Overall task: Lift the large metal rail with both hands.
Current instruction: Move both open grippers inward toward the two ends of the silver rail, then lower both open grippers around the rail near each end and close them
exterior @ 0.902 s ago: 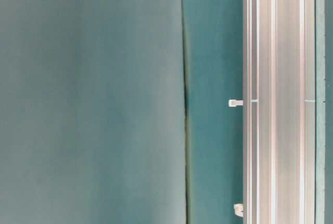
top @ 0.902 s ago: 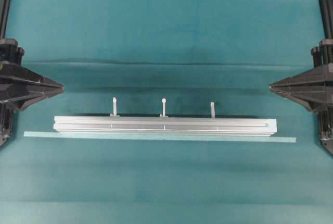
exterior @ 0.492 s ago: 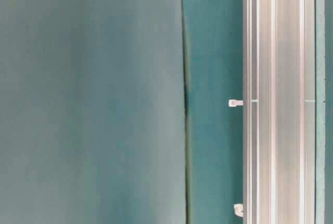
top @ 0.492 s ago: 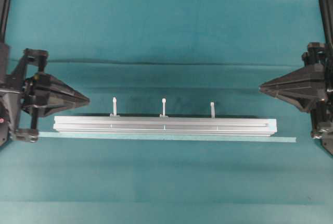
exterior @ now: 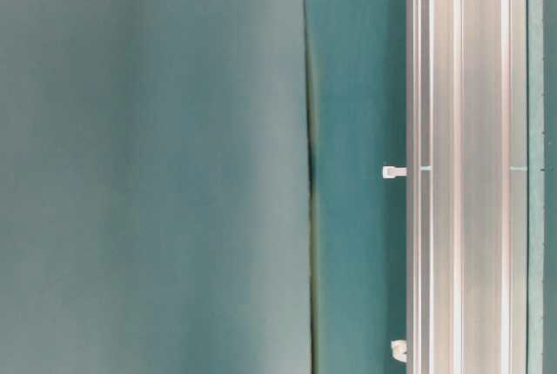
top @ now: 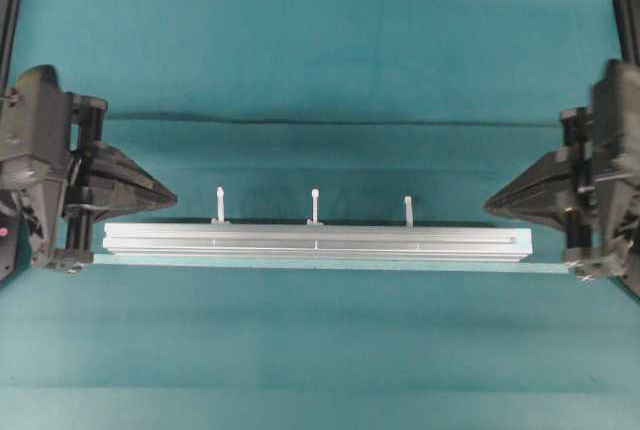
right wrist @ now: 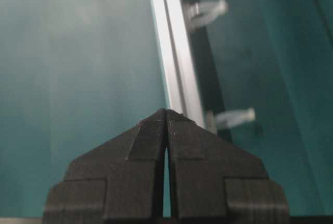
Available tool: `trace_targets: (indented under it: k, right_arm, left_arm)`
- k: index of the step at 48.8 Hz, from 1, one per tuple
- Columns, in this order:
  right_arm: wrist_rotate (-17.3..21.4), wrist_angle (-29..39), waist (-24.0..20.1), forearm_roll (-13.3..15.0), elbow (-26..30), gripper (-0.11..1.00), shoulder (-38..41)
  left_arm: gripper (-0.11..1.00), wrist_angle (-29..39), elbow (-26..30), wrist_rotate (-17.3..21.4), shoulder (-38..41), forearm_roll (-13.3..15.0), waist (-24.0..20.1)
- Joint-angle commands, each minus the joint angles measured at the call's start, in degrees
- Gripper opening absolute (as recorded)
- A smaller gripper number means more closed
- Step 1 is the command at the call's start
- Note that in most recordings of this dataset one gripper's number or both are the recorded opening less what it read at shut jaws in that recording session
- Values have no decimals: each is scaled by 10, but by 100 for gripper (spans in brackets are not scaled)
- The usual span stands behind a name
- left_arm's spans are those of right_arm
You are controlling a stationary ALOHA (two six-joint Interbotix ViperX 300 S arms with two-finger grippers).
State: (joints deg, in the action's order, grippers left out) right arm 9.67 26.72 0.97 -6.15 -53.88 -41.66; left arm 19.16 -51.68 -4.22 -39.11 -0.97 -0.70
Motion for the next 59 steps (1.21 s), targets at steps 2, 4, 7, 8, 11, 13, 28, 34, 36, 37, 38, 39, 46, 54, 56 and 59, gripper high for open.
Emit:
trace_targets:
  k: [2,4,7,8,11,13,28,34,36,37,38,39,46,54,56,59]
  right_arm:
    - [6,51,1,-1,42,0,57]
    - [5,74,1,-1,55,0,80]
    - [5,110,1,-1,75,0,113]
    - [5,120,1,-1,81,0,123]
    - [1,158,1,0,105,0,158]
    - [-2,176,1,2,118,0,175]
    - [-17,245,1,5,178,0,247]
    - [-18,257,0,5,184,0,266]
    - [-19,258,1,5,184,0,270]
    - [-19,258,1,5,183,0,271]
    - [-19,258,0,5,183,0,272]
    - [-19,258,0,5,183,0,273]
    - [-20,250,1,5,179,1,277]
    - [-22,236,2,5,168,9,279]
    - [-22,230,2,5,165,15,279]
    - [-22,221,2,5,162,28,279]
  left_arm:
    - [-1,40,35,2,11,-2,-9]
    - [-1,55,43,4,18,-1,-9]
    - [-1,91,55,5,33,-2,-8]
    - [-1,100,59,5,39,-2,-7]
    - [-1,128,69,5,58,-2,-7]
    - [-1,145,75,6,71,-2,-4]
    - [-1,224,123,8,167,-4,7]
    - [-1,224,129,11,182,-5,14]
    - [-1,225,129,11,185,-5,15]
    - [-1,224,130,11,185,-6,16]
    - [-1,224,130,11,186,-6,16]
    - [-1,224,130,11,186,-5,17]
    - [2,229,130,8,187,-5,18]
    - [23,229,129,1,190,-5,18]
    - [33,229,128,-3,192,-5,18]
    - [52,225,127,-7,196,-5,19]
